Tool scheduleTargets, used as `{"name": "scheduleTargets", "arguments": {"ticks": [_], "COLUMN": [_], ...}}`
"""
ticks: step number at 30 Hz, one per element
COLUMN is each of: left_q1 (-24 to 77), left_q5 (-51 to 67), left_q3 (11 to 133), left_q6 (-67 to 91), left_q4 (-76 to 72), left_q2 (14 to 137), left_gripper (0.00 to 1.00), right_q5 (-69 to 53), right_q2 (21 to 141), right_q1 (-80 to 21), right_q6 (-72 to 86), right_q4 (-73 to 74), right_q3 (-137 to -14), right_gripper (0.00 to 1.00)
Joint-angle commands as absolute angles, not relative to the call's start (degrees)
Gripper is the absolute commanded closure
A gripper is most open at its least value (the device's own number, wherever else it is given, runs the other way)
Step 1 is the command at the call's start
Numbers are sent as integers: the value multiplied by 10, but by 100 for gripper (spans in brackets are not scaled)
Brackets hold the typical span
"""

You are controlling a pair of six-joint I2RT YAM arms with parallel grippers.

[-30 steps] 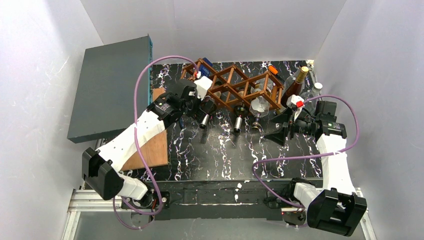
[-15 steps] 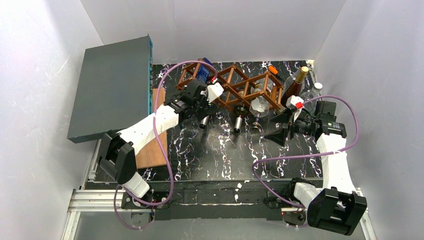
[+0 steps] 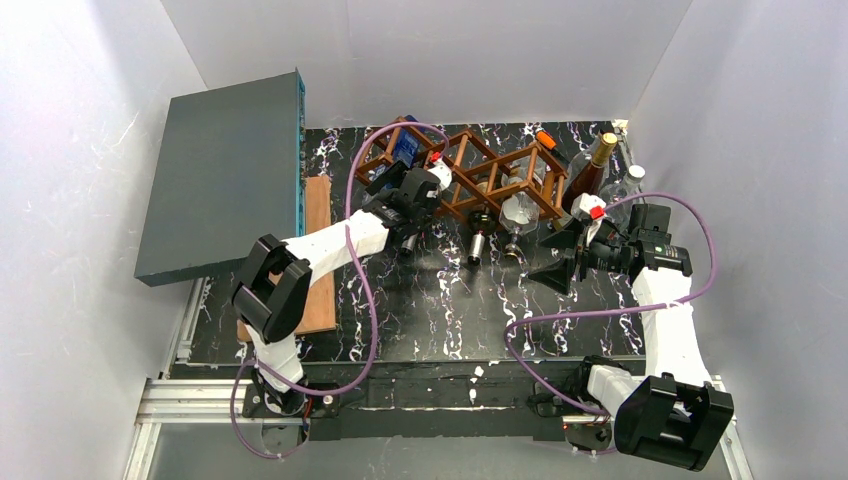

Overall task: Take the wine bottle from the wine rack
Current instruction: Pick up the wine bottle from the wine rack.

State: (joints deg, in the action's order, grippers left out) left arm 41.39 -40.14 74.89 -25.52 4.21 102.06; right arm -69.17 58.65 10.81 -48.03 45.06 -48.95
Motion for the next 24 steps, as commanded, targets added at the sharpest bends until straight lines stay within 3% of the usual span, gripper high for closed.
{"name": "scheduleTargets", "arguments": {"ticks": [1, 8, 17, 24], "left_q1": [416, 415, 412, 407], "left_q5": [-450, -453, -438, -426], "left_q3": [749, 748, 732, 718], "left_q6": [-257, -256, -243, -233], "left_q4": [-20, -27, -30, -28], "left_q2": [1034, 1046, 1038, 1024], "left_gripper": [17, 17, 26, 23], "right_q5": [-699, -698, -697, -696], "right_q2": [584, 584, 583, 582], "right_q1": [110, 110, 110, 110], "right_q6": [-486, -486, -487, -486], "right_q4": [454, 454, 454, 453], "right_q3": [-486, -486, -486, -486], "right_gripper": [2, 2, 2, 2]}}
